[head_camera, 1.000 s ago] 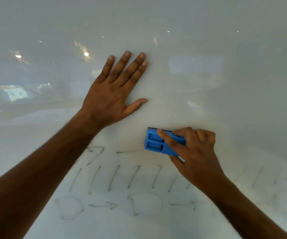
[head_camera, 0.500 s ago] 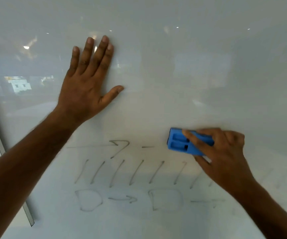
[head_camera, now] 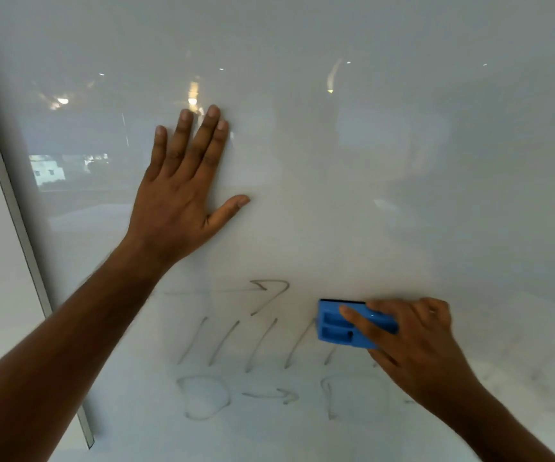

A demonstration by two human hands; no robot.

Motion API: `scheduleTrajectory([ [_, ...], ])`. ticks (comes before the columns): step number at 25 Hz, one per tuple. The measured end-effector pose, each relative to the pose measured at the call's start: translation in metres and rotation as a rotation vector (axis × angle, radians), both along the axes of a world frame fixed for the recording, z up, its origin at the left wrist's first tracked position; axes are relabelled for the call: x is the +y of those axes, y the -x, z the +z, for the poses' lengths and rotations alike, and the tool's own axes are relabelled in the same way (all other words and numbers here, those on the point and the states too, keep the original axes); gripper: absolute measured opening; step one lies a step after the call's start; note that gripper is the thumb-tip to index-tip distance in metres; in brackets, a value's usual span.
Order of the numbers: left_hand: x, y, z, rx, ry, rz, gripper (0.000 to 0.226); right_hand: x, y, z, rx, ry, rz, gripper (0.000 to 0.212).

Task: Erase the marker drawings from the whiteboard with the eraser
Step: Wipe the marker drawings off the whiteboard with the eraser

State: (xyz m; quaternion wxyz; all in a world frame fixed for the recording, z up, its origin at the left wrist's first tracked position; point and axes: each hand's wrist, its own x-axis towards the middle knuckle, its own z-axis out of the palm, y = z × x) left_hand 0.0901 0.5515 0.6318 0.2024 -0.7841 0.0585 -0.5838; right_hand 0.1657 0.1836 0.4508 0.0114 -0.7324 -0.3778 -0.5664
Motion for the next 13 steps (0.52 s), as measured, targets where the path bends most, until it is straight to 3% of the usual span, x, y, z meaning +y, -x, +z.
scheduleTrajectory([
  [4, 0.018, 0.004, -0.015, -0.010, 0.049, 0.008, 0.090, -0.017, -0.001, 0.030, 0.075, -0.140, -0.009, 0.076],
  [8, 0.014, 0.002, -0.016, -0.027, 0.054, -0.003, 0.089, 0.036, 0.013, 0.074, 0.119, -0.255, 0.069, 0.077],
  [13, 0.025, 0.005, -0.016, 0.003, 0.014, -0.047, 0.088, 0.099, 0.028, 0.037, 0.082, -0.077, 0.079, 0.075],
])
